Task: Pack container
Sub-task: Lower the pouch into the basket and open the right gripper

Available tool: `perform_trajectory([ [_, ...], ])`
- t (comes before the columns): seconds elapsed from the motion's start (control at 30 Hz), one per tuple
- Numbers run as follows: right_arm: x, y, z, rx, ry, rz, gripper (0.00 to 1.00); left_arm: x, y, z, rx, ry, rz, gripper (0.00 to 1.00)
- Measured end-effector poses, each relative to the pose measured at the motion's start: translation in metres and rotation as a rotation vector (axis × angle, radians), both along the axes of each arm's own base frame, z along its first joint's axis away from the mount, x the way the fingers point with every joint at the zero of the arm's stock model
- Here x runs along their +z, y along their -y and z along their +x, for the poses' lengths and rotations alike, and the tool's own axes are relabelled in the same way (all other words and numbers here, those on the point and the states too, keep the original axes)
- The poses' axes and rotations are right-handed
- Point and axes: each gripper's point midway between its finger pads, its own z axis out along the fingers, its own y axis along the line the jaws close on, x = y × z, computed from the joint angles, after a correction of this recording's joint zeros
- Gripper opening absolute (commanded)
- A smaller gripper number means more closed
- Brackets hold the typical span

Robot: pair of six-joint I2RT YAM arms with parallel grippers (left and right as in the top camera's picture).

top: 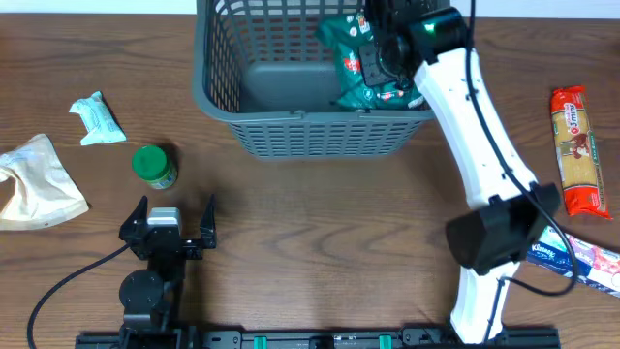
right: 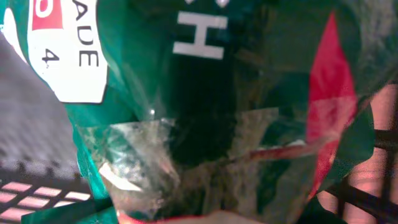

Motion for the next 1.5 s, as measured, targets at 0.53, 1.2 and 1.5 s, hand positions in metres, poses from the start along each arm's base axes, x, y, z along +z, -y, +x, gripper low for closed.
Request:
perform_trajectory([
  [0.53, -0.026, 0.009, 0.01, -0.043, -0.055, 0.035, 0.66, 0.0, 0.0, 0.0, 0.0, 0.0, 0.0, 0.99],
  [1.2, 0.077, 0.032, 0.006, -0.041, 0.122, -0.003, 0.92, 0.0, 0.0, 0.0, 0.0, 0.0, 0.0, 0.99],
  [1.5, 0.127, 0.161, -0.047, -0.362, 0.104, -0.048, 0.92, 0.0, 0.0, 0.0, 0.0, 0.0, 0.0, 0.99],
])
